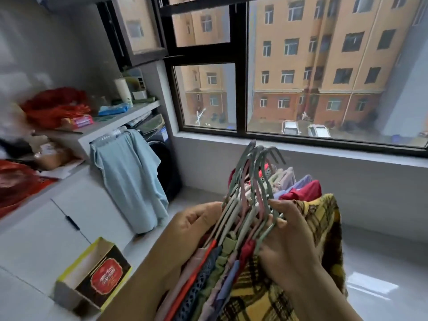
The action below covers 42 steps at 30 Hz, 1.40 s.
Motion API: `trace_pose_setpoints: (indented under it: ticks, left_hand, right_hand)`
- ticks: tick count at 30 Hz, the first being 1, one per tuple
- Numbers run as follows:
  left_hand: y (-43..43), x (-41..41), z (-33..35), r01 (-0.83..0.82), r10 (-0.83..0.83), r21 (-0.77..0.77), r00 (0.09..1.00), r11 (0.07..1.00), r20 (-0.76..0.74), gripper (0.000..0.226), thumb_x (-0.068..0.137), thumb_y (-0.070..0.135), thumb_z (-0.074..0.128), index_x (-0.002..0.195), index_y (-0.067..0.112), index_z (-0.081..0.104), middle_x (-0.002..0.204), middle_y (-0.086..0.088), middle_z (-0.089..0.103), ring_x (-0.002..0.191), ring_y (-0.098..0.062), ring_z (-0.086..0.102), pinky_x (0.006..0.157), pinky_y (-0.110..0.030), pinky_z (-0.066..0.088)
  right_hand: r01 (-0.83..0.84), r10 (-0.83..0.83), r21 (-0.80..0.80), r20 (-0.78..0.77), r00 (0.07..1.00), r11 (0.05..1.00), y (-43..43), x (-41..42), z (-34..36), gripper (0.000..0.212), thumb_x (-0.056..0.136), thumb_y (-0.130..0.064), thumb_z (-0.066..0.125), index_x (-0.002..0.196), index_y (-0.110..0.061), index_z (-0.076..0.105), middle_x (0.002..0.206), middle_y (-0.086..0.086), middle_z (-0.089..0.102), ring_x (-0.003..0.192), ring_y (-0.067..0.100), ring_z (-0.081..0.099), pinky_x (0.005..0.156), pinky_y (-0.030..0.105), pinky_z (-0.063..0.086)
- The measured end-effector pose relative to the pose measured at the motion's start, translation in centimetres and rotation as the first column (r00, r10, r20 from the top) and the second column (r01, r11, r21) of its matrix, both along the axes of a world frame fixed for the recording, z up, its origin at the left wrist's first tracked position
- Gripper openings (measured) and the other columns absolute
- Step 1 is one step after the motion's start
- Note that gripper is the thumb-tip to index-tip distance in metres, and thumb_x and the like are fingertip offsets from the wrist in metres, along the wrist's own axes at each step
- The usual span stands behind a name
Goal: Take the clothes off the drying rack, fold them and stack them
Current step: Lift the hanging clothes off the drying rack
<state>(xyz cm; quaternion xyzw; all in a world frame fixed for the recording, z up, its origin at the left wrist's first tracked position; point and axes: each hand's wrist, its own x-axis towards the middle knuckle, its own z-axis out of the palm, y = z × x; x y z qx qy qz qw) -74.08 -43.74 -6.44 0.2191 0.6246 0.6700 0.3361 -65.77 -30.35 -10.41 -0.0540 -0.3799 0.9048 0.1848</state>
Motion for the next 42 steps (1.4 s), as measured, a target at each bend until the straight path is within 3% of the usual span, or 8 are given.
trace_pose_setpoints:
  ticks: [2, 5, 13, 20, 29, 37, 39, 42]
  left_hand:
    - [0.0, 2.7, -0.1, -0.04, 0.04, 0.005, 0.999, 0.999, 0.002, 0.03, 0.075, 0.034, 0.056, 0.087, 0.017, 0.077, 0.092, -0.013, 0.073, 0.082, -0.021, 0.07, 0.069, -0.025, 0.055]
    - [-0.2, 6.0, -0.6, -0.13, 0.13, -0.005, 0.991, 0.991, 0.006, 0.033, 0.069, 0.042, 0.058, 0.083, 0.019, 0.077, 0.089, -0.012, 0.074, 0.08, -0.021, 0.07, 0.072, -0.027, 0.055]
    - [-3.0, 16.9, -0.2, -0.264, 0.263, -0.031, 0.965, 0.964, -0.015, 0.041, 0.064, 0.047, 0.063, 0.085, 0.014, 0.076, 0.092, -0.013, 0.073, 0.088, -0.027, 0.066, 0.098, -0.047, 0.046]
    - [-6.5, 29.7, 0.2, -0.318, 0.316, -0.031, 0.946, 0.948, -0.069, 0.028, 0.066, 0.045, 0.058, 0.067, 0.023, 0.077, 0.076, -0.002, 0.074, 0.072, -0.015, 0.069, 0.081, -0.031, 0.053]
    - [-10.3, 45.4, 0.8, -0.411, 0.41, -0.022, 0.911, 0.911, -0.054, 0.027, 0.069, 0.042, 0.058, 0.062, 0.021, 0.075, 0.07, 0.001, 0.073, 0.065, -0.01, 0.068, 0.066, -0.019, 0.054]
    - [-10.3, 62.7, -1.2, -0.594, 0.593, -0.031, 0.804, 0.804, -0.037, 0.024, 0.083, 0.031, 0.06, 0.069, 0.021, 0.077, 0.079, -0.004, 0.074, 0.071, -0.016, 0.069, 0.081, -0.031, 0.051]
    - [-10.2, 67.3, -1.6, -0.65, 0.649, -0.042, 0.76, 0.759, -0.024, 0.022, 0.085, 0.027, 0.061, 0.074, 0.017, 0.077, 0.08, -0.007, 0.074, 0.072, -0.019, 0.069, 0.082, -0.035, 0.052]
    - [-10.5, 73.4, -1.5, -0.713, 0.716, -0.086, 0.698, 0.696, -0.004, 0.022, 0.087, 0.022, 0.058, 0.092, 0.008, 0.074, 0.092, -0.015, 0.073, 0.089, -0.031, 0.068, 0.093, -0.044, 0.05]
  right_hand:
    - [-0.181, 0.177, -0.148, -0.043, 0.983, 0.972, 0.6, 1.5, -0.2, 0.055, 0.035, -0.033, 0.087, 0.082, -0.006, 0.074, 0.086, 0.012, 0.067, 0.079, 0.025, 0.066, 0.073, 0.034, 0.057]
    - [-0.197, 0.203, -0.181, 0.018, 0.979, 0.964, 0.6, 4.6, 0.0, 0.057, 0.036, -0.034, 0.086, 0.084, -0.005, 0.072, 0.086, 0.013, 0.066, 0.08, 0.026, 0.064, 0.074, 0.037, 0.055]
    - [-0.245, 0.252, -0.11, 0.054, 0.966, 0.963, -2.1, 14.3, 1.1, 0.036, 0.045, -0.032, 0.077, 0.072, -0.009, 0.072, 0.074, 0.006, 0.067, 0.068, 0.019, 0.064, 0.068, 0.028, 0.055]
    - [-0.207, 0.221, -0.123, 0.108, 0.969, 0.971, -6.2, 26.2, 2.5, 0.024, 0.085, -0.018, 0.044, 0.077, -0.006, 0.064, 0.061, 0.004, 0.064, 0.055, 0.017, 0.063, 0.057, 0.026, 0.057]
    - [-0.316, 0.334, -0.137, 0.136, 0.933, 0.939, -9.4, 40.0, 2.5, 0.019, 0.071, -0.019, 0.052, 0.081, -0.005, 0.059, 0.065, 0.005, 0.064, 0.058, 0.018, 0.064, 0.061, 0.027, 0.056]
    - [-0.516, 0.53, -0.132, 0.116, 0.84, 0.846, -9.2, 55.1, 0.9, 0.022, 0.074, -0.019, 0.052, 0.068, -0.009, 0.071, 0.072, 0.007, 0.066, 0.063, 0.019, 0.065, 0.064, 0.03, 0.057]
    - [-0.567, 0.58, -0.136, 0.097, 0.808, 0.812, -9.1, 59.1, 0.5, 0.021, 0.075, -0.02, 0.053, 0.083, -0.007, 0.067, 0.074, 0.007, 0.066, 0.065, 0.019, 0.066, 0.062, 0.029, 0.058]
    - [-0.626, 0.642, -0.151, 0.113, 0.758, 0.765, -9.2, 64.2, 0.0, 0.042, 0.076, -0.023, 0.058, 0.114, -0.007, 0.058, 0.089, 0.009, 0.064, 0.076, 0.022, 0.066, 0.07, 0.034, 0.058]
